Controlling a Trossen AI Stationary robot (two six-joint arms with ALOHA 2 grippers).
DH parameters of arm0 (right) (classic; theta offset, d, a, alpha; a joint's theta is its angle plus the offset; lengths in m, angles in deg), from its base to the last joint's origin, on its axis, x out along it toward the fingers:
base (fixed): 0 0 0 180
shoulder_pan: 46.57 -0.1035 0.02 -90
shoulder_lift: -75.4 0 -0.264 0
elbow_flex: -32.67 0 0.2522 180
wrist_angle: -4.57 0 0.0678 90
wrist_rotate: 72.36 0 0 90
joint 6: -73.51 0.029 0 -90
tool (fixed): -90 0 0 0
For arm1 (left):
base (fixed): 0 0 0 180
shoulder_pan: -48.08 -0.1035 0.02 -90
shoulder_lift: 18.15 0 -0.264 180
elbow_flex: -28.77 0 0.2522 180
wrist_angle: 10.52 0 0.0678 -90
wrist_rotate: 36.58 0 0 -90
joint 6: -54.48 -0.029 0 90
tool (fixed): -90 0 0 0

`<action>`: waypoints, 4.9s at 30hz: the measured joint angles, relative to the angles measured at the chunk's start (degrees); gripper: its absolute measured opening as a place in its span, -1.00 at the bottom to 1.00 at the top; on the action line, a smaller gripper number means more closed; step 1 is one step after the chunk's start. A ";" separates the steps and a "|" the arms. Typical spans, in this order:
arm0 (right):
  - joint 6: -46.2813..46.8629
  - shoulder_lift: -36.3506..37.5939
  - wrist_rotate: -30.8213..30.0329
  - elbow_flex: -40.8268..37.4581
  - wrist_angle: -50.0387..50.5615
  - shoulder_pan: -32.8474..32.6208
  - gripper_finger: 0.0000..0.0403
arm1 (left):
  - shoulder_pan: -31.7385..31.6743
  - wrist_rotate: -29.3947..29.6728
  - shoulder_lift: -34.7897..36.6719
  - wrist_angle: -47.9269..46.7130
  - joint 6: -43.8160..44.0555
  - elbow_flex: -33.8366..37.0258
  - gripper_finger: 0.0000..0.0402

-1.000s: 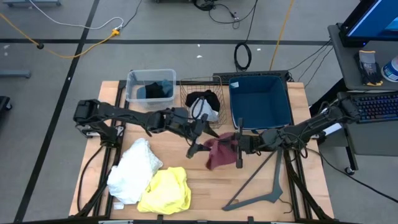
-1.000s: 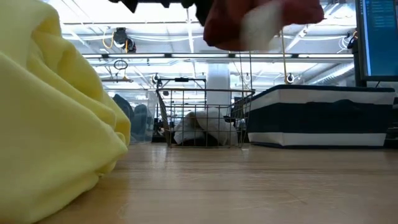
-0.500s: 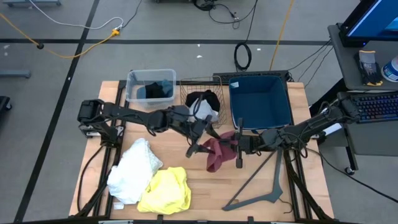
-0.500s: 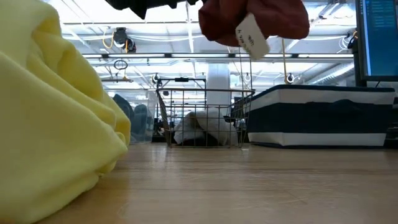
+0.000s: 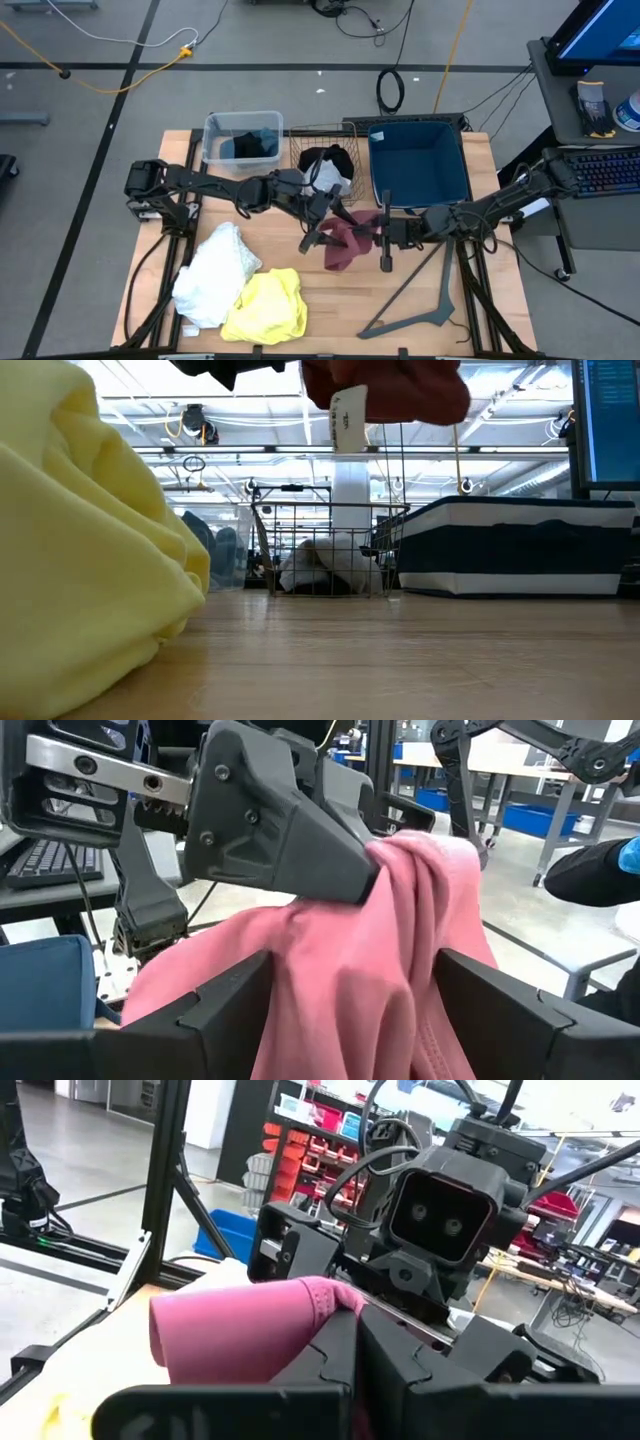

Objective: Pick & Place Cloths
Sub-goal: Put the red short into the gold wire basket

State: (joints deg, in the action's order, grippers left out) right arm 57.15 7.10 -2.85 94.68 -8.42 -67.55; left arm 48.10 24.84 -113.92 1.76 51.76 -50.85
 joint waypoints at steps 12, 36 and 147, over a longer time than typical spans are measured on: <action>-1.15 -5.91 4.28 -0.02 -7.54 1.17 -1.00 | 0.02 -0.17 -0.65 1.54 0.47 0.00 0.41; -4.92 -6.98 3.89 -0.02 -9.07 1.30 -0.87 | -1.93 -3.31 -1.06 -4.91 -1.48 -0.04 -0.90; 27.67 -5.08 4.33 -17.53 4.25 -16.64 -0.50 | -27.94 21.95 -12.41 -11.95 22.48 -0.02 -0.43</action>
State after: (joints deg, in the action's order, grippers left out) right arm 84.82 2.01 1.47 77.16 -4.17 -84.18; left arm 20.15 46.78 -126.33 -10.19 74.24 -50.88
